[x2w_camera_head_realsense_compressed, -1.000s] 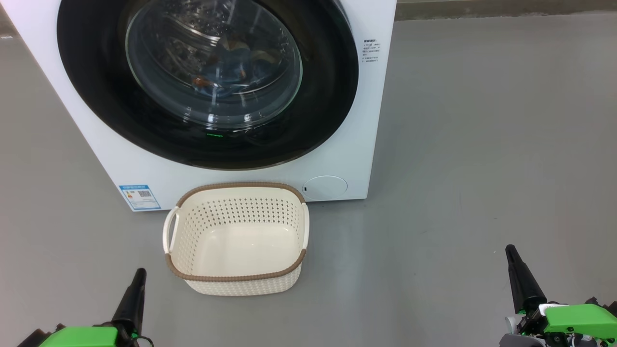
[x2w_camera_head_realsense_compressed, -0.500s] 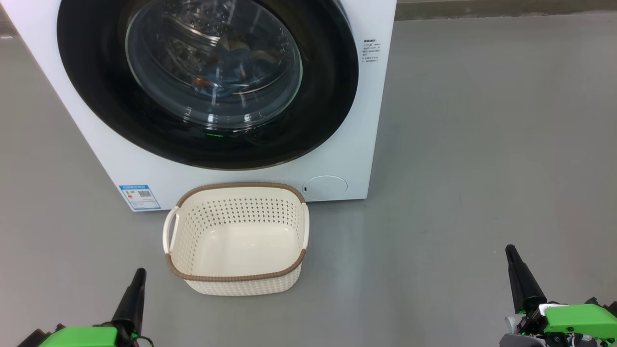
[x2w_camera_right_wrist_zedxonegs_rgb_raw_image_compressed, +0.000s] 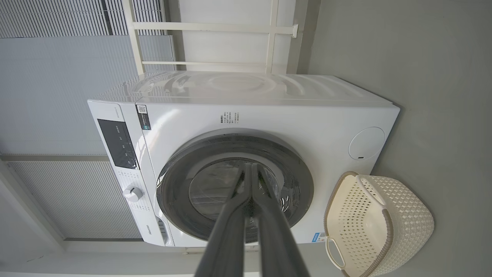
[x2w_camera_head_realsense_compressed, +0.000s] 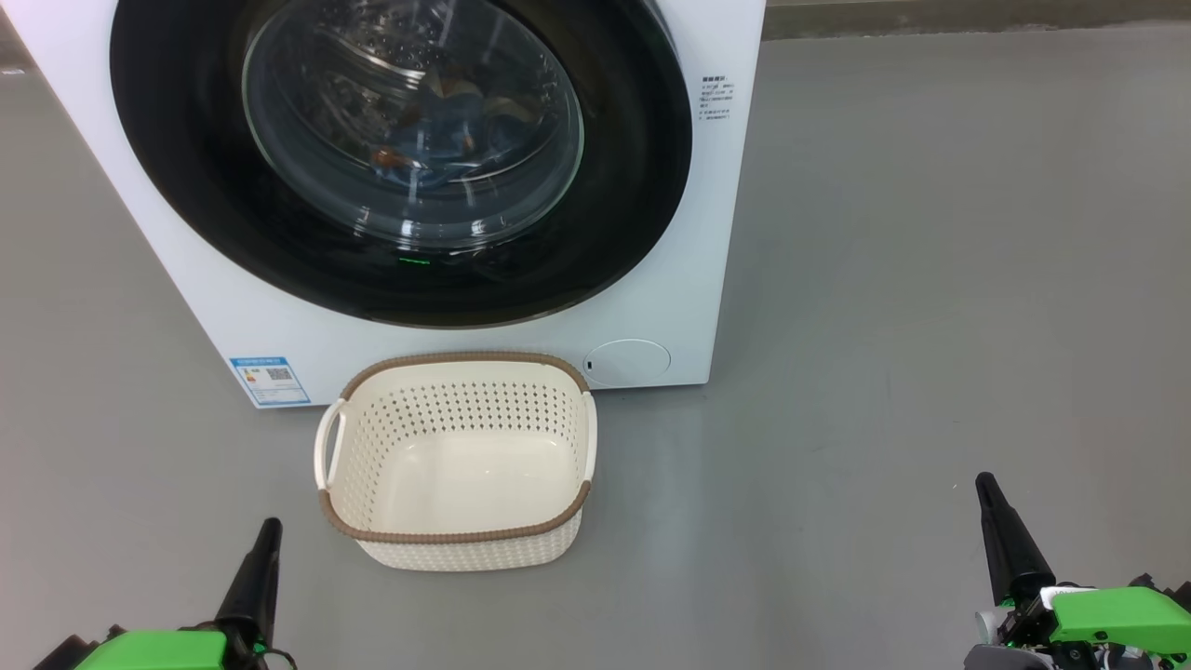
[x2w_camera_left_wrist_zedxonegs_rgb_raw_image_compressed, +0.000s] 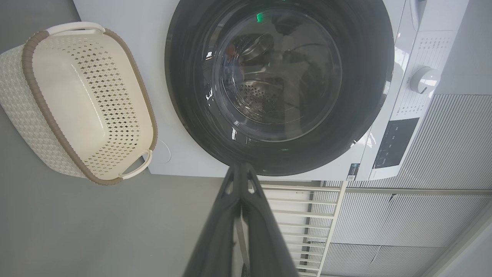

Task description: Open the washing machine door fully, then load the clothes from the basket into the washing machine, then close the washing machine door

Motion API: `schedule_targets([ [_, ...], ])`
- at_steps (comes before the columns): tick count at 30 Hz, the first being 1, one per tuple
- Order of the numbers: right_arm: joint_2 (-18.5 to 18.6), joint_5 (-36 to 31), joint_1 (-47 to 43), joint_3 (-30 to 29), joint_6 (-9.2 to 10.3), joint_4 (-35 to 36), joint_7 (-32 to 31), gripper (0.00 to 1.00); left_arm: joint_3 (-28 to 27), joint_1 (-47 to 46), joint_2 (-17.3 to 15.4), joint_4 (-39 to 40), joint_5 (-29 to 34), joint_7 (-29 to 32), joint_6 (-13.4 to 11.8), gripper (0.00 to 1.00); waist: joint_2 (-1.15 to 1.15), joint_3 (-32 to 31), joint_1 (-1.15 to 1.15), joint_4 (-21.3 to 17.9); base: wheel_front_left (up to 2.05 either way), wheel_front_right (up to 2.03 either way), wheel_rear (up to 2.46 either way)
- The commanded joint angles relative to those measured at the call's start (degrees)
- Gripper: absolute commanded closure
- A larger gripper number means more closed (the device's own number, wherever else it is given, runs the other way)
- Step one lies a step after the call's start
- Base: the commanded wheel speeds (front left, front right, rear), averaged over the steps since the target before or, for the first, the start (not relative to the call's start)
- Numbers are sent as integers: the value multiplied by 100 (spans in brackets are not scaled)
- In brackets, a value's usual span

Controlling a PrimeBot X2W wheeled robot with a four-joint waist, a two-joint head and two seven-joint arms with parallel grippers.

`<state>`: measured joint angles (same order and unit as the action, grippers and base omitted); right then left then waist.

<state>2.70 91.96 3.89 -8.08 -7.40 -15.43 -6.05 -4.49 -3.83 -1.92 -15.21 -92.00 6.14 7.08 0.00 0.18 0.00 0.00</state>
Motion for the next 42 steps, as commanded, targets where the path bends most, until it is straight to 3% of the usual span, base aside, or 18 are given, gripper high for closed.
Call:
schedule_targets([
  [1,18,21,230,156,-9,141,-44,100,-203,-236,-101,116,-17,35,41,100,0,0,0,0,0,0,0],
  [42,18,21,230,157,-9,141,-43,100,-206,-237,-98,117,-14,38,41,100,0,0,0,0,0,0,0],
])
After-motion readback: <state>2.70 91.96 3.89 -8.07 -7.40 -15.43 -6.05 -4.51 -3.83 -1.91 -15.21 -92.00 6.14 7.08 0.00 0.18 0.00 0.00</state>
